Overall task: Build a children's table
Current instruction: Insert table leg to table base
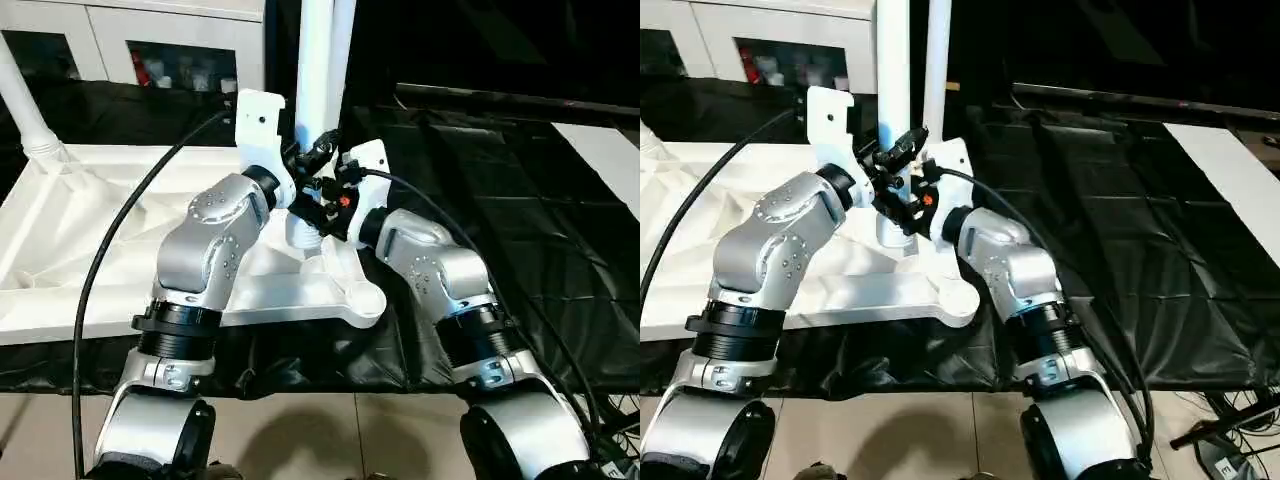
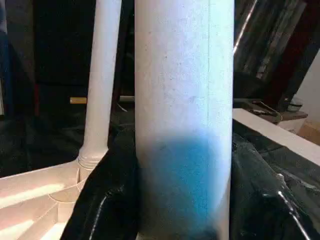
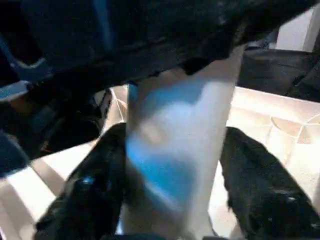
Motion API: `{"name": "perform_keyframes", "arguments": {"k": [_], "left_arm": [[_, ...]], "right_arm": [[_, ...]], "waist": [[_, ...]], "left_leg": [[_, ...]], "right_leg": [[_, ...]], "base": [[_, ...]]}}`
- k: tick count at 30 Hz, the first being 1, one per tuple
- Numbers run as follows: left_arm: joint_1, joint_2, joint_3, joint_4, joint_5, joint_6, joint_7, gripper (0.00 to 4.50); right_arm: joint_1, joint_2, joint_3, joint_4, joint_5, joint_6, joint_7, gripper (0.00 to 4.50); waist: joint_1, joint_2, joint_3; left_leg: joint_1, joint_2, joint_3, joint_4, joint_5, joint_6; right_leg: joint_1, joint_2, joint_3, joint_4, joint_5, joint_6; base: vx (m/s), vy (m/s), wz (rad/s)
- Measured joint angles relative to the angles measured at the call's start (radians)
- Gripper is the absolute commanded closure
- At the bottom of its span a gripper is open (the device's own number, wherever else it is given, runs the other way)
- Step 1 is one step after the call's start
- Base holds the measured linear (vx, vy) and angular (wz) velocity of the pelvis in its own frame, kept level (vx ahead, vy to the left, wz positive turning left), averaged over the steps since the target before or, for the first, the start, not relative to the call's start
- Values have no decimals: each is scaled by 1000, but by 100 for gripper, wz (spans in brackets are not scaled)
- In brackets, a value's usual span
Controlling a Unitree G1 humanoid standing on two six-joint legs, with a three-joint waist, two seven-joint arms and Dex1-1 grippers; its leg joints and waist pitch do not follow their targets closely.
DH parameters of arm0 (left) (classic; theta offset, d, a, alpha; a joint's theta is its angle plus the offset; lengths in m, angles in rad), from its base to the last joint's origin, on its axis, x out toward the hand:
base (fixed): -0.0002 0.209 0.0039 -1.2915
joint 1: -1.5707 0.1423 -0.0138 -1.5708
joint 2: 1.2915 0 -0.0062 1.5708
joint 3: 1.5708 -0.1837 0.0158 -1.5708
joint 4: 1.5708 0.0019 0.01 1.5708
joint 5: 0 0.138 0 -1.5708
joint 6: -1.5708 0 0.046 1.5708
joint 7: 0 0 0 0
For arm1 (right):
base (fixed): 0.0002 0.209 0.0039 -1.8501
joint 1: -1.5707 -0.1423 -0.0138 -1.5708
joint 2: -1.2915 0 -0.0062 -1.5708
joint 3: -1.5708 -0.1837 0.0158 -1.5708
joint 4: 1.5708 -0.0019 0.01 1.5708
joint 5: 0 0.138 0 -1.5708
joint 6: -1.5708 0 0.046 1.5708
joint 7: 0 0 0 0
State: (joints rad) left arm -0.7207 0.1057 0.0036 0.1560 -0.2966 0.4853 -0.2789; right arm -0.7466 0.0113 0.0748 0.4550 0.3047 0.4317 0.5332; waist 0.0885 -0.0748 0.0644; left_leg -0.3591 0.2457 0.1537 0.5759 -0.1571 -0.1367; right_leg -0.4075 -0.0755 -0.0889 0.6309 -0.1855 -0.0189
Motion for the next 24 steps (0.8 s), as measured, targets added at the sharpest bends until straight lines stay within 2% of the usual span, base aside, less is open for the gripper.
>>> {"name": "perform_keyframes", "arguments": {"k": [5, 10, 11, 15, 17, 19, 22, 24], "left_arm": [[0, -4, 0, 0, 7, -1, 6, 258], [0, -8, 0, 3, 8, 0, 8, 258], [0, -8, 0, 3, 8, 1, 8, 202], [0, -13, 10, -11, -20, 12, -22, 181], [0, -25, 41, -18, -62, 17, -39, 152], [-3, -32, 80, -19, -123, 41, -65, 143], [-13, -17, 162, -19, -315, 163, -198, 144], [-27, 15, 199, -17, -419, 246, -294, 144]], "right_arm": [[0, 5, -12, 7, 12, 28, 12, 246], [0, 5, -24, 20, 21, 26, 32, 259], [0, 5, -25, 21, 21, 26, 35, 259], [0, -9, -29, 24, 52, 27, 95, 260], [1, -26, -32, 22, 76, 28, 154, 261], [6, -50, -39, 13, 101, 41, 219, 261], [45, -112, -46, -47, 181, 117, 378, 261], [55, -154, -30, -82, 222, 168, 486, 261]], "waist": [[0, 0, 0], [-1, 0, 0], [-1, 0, 0], [0, 0, 0], [2, 0, 0], [2, 0, 0], [4, -1, 0], [1, -1, 0]], "left_leg": [[0, 0, 0, 0, 0, 0], [0, 0, 0, 0, 0, 0], [0, 0, 0, 0, 0, 0], [0, 0, 0, 0, 0, 0], [-1, 0, 0, 1, 0, 0], [-1, 0, 0, 1, 0, 0], [-2, 0, 0, 3, -1, 2], [-2, 0, 0, 4, -1, 2]], "right_leg": [[0, 0, 0, 0, 0, 0], [0, 0, 0, 0, 0, 0], [0, 0, 0, 0, 0, 0], [0, 0, 0, 0, 0, 0], [0, 0, 0, 0, 0, 0], [0, 0, 0, 0, 0, 0], [0, 0, 1, 1, 0, 0], [0, 0, 1, 1, 1, -1]], "base": [[0, 0, 0], [0, 0, 0], [0, 0, 0], [0, 0, 0], [0, 0, 0], [0, 0, 0], [0, 0, 0], [0, 0, 0]]}}
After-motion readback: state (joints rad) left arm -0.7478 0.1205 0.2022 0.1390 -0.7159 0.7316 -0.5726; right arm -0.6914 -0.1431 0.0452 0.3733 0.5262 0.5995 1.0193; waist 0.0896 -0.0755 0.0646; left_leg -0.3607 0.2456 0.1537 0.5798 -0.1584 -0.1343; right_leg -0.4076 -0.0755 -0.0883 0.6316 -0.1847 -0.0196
